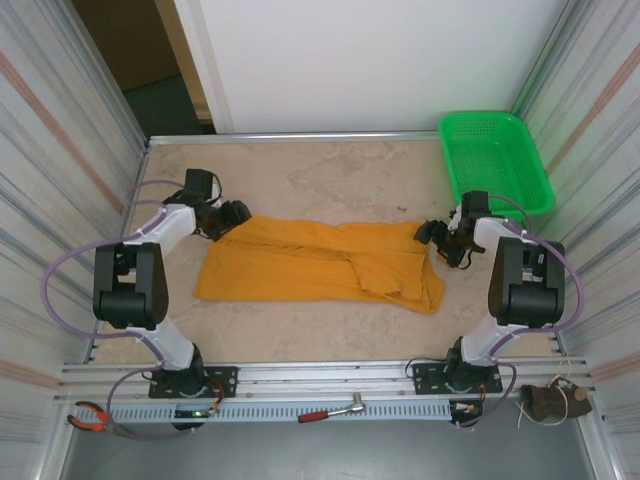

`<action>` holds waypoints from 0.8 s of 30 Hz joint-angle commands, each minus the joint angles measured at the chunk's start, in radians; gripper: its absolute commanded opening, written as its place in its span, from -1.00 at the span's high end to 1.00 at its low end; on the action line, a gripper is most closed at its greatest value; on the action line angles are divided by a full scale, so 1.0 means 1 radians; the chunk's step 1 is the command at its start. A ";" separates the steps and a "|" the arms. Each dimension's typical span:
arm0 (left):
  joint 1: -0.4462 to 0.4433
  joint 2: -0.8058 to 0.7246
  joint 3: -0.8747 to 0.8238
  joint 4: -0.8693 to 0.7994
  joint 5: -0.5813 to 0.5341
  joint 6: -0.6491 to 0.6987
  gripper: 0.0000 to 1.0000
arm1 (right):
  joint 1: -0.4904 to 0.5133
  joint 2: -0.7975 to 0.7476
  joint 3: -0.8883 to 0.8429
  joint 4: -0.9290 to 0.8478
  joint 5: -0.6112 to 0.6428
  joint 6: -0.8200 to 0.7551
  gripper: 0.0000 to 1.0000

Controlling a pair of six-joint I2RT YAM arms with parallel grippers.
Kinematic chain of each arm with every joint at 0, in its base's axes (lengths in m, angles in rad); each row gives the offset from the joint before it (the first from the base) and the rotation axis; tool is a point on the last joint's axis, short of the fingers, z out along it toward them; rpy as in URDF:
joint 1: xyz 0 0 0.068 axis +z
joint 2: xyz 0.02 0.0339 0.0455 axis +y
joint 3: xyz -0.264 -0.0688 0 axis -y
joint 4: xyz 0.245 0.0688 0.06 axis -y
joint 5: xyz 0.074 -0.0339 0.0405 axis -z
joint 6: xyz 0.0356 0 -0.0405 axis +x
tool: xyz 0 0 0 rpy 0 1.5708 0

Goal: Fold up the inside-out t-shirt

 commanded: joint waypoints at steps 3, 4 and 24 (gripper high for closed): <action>0.004 -0.010 -0.064 0.045 0.028 -0.025 -0.31 | 0.073 -0.009 -0.061 -0.002 -0.065 -0.019 -0.57; 0.004 -0.015 -0.073 0.049 0.028 -0.026 -0.31 | 0.085 -0.014 -0.067 0.001 -0.062 -0.015 -0.56; 0.004 -0.077 -0.080 0.041 0.056 -0.025 -0.33 | 0.220 0.071 0.002 0.074 -0.069 0.070 -0.27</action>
